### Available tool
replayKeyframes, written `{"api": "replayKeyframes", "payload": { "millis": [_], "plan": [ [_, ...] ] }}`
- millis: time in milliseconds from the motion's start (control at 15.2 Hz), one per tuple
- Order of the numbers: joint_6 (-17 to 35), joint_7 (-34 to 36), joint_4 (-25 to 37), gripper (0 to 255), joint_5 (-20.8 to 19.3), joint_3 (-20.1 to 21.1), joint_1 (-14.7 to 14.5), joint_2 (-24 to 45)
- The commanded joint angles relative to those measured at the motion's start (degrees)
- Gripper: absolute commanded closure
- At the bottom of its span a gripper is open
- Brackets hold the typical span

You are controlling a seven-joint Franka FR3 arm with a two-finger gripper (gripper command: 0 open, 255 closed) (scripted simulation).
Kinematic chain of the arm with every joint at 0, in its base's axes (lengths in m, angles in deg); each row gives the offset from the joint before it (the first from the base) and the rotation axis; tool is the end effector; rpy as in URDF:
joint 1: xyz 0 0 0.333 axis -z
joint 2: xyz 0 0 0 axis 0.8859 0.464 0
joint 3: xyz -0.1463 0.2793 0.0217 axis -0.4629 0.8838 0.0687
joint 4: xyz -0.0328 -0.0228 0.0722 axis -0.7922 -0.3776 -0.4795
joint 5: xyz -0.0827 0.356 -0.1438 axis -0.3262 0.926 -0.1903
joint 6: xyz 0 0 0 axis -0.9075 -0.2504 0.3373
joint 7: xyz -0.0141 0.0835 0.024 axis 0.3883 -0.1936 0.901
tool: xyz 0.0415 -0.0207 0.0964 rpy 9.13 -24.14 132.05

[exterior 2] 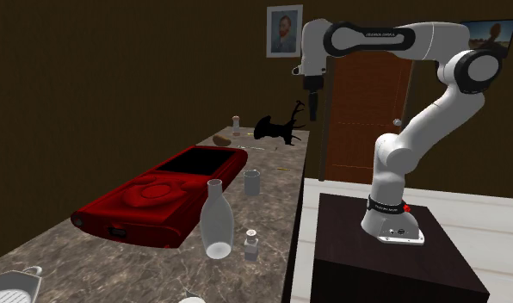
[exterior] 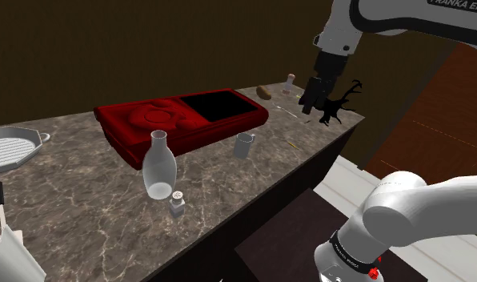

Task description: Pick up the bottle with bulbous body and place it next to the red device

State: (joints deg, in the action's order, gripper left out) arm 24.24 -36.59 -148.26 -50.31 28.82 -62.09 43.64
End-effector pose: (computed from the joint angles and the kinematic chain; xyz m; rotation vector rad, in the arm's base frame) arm 0.3121 -0.0028 0.6008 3.1220 0.1312 -0.0856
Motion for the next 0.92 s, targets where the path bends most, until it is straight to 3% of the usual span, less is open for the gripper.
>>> {"api": "replayKeyframes", "payload": {
  "millis": [0,858],
  "plan": [
    [0.0,0.0,0.0,0,0.0,0.0,0.0,0.0],
    [13.0,13.1,5.7,0,6.1,11.7,-3.9,17.8]
  ]
}}
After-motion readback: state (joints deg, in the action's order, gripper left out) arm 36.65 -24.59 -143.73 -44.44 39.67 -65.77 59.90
